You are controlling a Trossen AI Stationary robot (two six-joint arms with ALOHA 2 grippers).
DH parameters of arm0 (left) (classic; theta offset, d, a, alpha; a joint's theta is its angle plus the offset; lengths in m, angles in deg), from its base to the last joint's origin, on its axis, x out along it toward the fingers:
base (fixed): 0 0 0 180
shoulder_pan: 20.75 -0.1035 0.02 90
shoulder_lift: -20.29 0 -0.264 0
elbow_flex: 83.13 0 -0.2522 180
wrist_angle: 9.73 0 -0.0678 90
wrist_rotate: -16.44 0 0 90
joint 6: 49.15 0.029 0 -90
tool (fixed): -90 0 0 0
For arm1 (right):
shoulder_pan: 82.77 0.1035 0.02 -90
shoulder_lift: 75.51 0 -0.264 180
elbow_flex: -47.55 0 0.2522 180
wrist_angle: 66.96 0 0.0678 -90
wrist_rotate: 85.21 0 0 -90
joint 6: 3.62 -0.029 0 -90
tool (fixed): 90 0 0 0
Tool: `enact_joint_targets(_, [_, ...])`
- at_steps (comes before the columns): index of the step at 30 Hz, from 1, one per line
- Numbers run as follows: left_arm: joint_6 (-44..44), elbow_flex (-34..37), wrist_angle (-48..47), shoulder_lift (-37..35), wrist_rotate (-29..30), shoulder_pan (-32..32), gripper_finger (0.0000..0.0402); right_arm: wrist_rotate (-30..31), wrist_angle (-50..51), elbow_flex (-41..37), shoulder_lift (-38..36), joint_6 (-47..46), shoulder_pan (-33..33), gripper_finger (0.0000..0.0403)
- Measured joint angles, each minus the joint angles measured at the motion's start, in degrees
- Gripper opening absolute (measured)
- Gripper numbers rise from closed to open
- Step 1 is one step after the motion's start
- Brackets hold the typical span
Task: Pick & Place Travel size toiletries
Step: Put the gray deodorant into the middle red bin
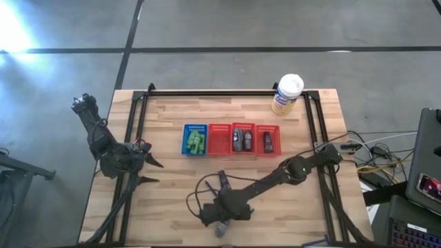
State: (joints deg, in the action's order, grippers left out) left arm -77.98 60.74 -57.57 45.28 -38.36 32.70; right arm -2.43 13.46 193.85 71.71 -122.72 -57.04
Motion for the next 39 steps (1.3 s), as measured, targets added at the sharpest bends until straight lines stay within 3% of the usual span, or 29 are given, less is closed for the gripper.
enact_joint_targets(5, [-0.06, 0.00, 0.27, -0.17, 0.99, -0.02, 0.0277, -2.11, 0.71, 0.08, -0.25, -0.26, 1.42, 0.0186])
enact_joint_targets(11, [-1.12, 0.00, 0.49, -0.17, 1.16, -0.02, 0.0277, -1.53, 0.61, 0.08, -0.25, -1.62, 1.79, 0.0186])
enact_joint_targets(17, [-1.65, 0.00, 0.65, -0.17, 1.18, -0.01, 0.0277, 5.76, 2.04, 0.10, -2.96, 0.99, 0.91, 0.0186])
enact_joint_targets(25, [-1.27, 0.00, 1.66, -0.15, 2.32, -0.01, 0.0277, 15.28, 23.51, 0.15, -15.44, 5.28, -2.73, 0.0186])
enact_joint_targets(32, [-0.95, -0.11, 4.33, -0.04, 6.63, -0.04, 0.0277, 19.56, 22.81, -15.43, -28.89, 20.76, -15.29, 0.0186])
enact_joint_targets(39, [-2.95, -0.33, 7.31, 0.00, 12.89, -0.10, 0.0277, 16.23, 9.98, -32.88, -38.33, 39.28, -31.04, 0.0186])
